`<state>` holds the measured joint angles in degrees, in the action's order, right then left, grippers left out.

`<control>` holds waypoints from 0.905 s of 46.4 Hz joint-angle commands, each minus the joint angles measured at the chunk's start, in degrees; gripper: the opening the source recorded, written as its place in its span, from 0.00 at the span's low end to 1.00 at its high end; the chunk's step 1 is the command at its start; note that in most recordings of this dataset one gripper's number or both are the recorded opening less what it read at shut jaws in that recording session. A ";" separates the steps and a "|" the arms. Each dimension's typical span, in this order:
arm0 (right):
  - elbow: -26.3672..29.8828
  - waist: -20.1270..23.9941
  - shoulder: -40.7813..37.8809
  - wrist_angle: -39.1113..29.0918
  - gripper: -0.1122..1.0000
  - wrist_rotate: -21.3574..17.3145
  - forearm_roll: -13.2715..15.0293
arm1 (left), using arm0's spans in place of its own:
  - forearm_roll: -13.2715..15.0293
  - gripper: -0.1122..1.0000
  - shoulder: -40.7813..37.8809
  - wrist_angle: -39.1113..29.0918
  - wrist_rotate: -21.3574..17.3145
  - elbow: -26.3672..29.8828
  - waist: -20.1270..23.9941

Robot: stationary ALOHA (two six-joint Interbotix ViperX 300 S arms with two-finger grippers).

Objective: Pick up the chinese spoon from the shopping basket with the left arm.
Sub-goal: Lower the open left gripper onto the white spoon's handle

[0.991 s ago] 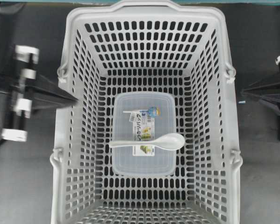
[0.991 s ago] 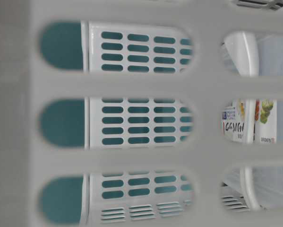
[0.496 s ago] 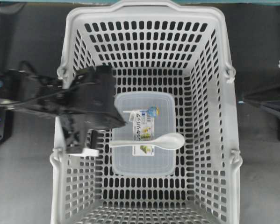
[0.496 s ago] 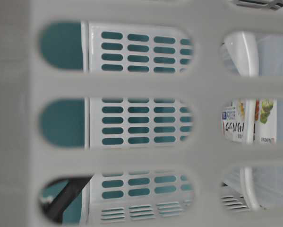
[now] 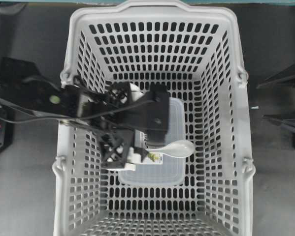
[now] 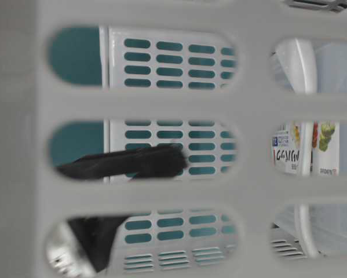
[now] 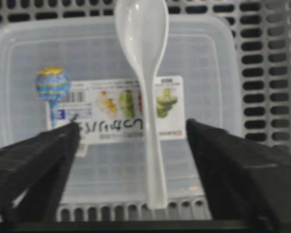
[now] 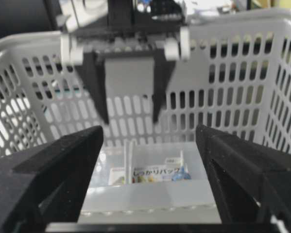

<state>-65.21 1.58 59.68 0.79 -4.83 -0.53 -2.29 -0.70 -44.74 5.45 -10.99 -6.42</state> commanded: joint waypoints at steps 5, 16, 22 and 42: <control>0.35 0.00 0.44 1.41 0.76 0.00 -0.26 | -0.26 0.90 -4.22 -0.18 0.53 1.41 -1.14; -0.26 -0.26 0.62 1.41 0.76 0.00 -0.18 | -0.26 0.87 -8.79 0.44 1.58 1.76 -1.76; -0.44 -0.35 0.62 1.41 0.76 0.00 -0.26 | -0.26 0.86 -9.58 1.49 1.85 1.58 -1.76; -0.70 -0.79 0.62 1.41 0.76 -0.09 -0.26 | -0.26 0.37 -10.37 2.29 1.67 0.62 -1.76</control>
<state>-66.36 0.88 60.64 1.67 -4.83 -0.62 -2.37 -11.43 -42.71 7.29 -10.63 -8.00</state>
